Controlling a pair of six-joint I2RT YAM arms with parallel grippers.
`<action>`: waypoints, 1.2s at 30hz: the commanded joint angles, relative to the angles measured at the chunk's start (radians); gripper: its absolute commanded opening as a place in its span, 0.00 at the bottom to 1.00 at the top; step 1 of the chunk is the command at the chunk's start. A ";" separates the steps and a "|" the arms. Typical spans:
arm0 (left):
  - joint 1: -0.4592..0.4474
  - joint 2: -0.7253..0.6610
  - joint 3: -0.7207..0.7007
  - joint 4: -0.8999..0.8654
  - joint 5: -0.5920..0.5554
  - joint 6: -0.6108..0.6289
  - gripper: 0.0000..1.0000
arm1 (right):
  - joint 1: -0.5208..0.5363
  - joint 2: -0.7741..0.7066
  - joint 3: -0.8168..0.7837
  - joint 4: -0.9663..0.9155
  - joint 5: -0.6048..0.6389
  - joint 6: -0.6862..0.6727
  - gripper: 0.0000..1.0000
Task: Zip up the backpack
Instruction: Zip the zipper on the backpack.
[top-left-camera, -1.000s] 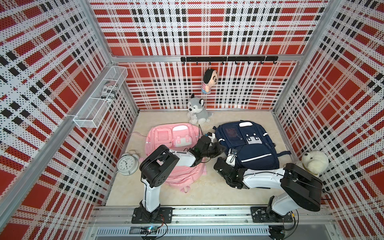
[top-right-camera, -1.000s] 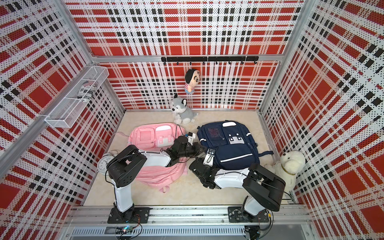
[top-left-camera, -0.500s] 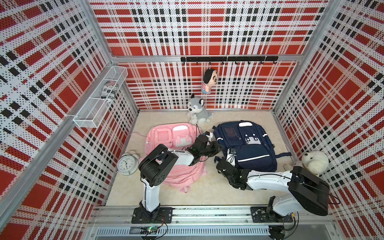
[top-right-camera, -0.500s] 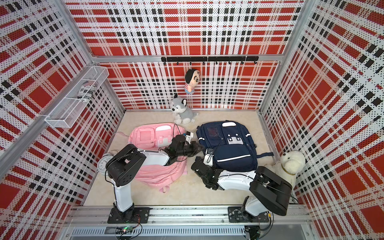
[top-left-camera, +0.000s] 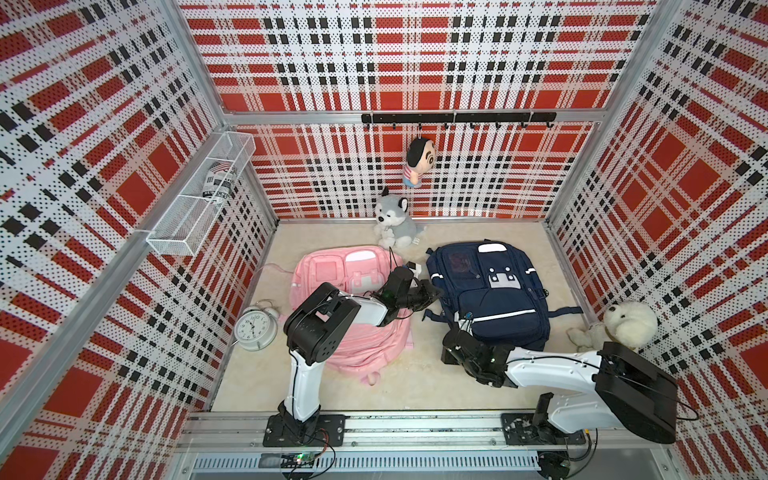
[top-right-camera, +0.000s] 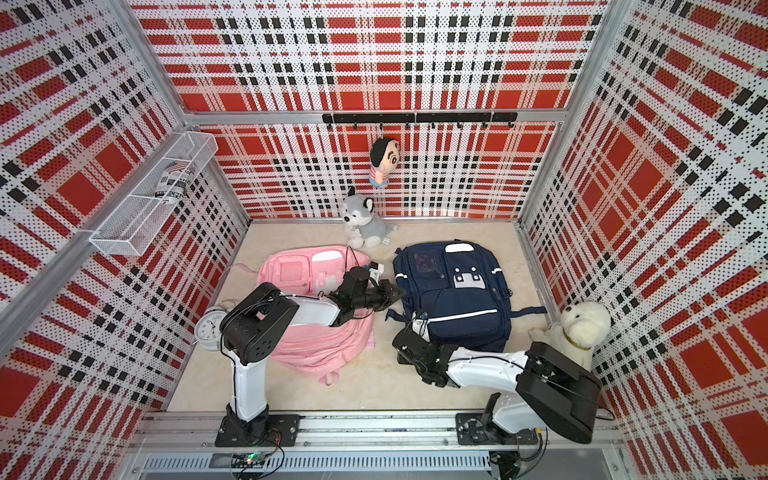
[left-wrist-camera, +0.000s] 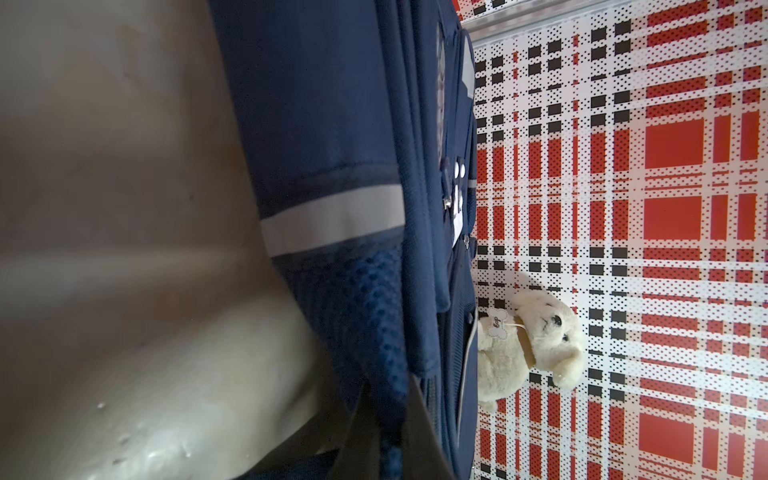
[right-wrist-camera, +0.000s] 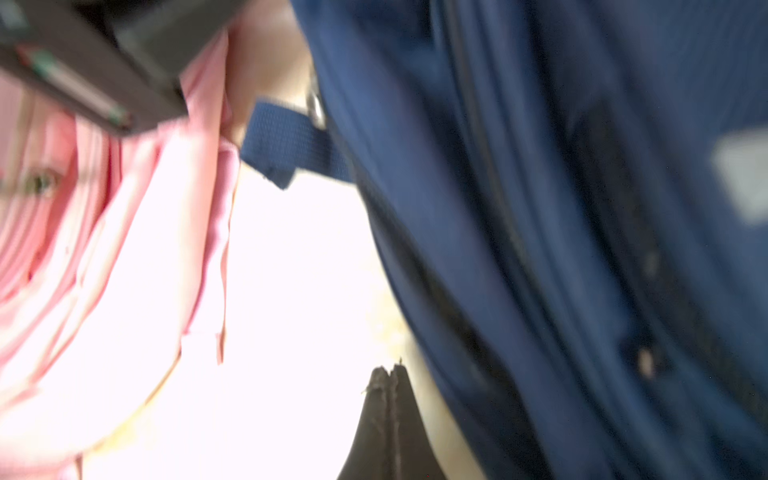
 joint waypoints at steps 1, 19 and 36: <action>0.010 0.013 0.044 0.066 0.016 0.011 0.00 | 0.013 -0.047 -0.004 -0.078 -0.069 0.001 0.00; 0.004 0.020 0.060 0.046 -0.004 0.019 0.00 | 0.021 -0.263 -0.058 -0.173 -0.043 0.037 0.23; -0.086 -0.092 0.009 0.055 -0.032 -0.016 0.01 | 0.166 0.193 0.042 0.257 0.421 0.208 0.80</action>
